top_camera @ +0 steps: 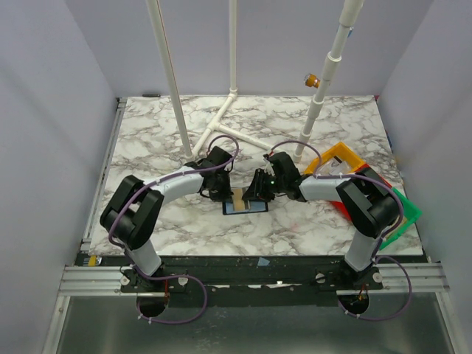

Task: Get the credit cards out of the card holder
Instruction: Remove the credit card from the card holder.

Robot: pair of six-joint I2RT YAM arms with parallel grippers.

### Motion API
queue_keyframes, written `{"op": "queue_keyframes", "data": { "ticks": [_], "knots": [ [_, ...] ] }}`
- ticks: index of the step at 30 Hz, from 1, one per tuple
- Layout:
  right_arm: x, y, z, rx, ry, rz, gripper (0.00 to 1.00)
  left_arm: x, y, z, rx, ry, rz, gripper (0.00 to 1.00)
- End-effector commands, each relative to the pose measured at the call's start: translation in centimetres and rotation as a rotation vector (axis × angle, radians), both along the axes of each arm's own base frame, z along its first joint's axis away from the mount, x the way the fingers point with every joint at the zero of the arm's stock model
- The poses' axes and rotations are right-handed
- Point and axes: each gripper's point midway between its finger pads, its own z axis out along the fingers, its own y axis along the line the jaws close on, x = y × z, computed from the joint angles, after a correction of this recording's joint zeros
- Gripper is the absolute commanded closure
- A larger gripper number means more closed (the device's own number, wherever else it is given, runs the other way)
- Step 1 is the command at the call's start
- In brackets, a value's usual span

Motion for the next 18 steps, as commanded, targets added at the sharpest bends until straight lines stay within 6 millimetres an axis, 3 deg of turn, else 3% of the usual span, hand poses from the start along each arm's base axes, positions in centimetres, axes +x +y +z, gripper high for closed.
{"op": "queue_keyframes", "data": {
  "ticks": [1, 6, 18],
  "knots": [
    [-0.7, -0.7, -1.7, -0.021, 0.039, -0.002, 0.65, 0.2, -0.5, -0.5, 0.015, 0.008, -0.012, 1.00],
    [-0.7, -0.9, -1.6, -0.013, 0.039, -0.009, 0.65, -0.1, 0.1, -1.6, 0.059, 0.037, 0.009, 1.00],
    [-1.2, -1.1, 1.1, 0.246, 0.053, -0.001, 0.66, -0.5, 0.7, -2.7, 0.093, 0.068, 0.027, 1.00]
  ]
}}
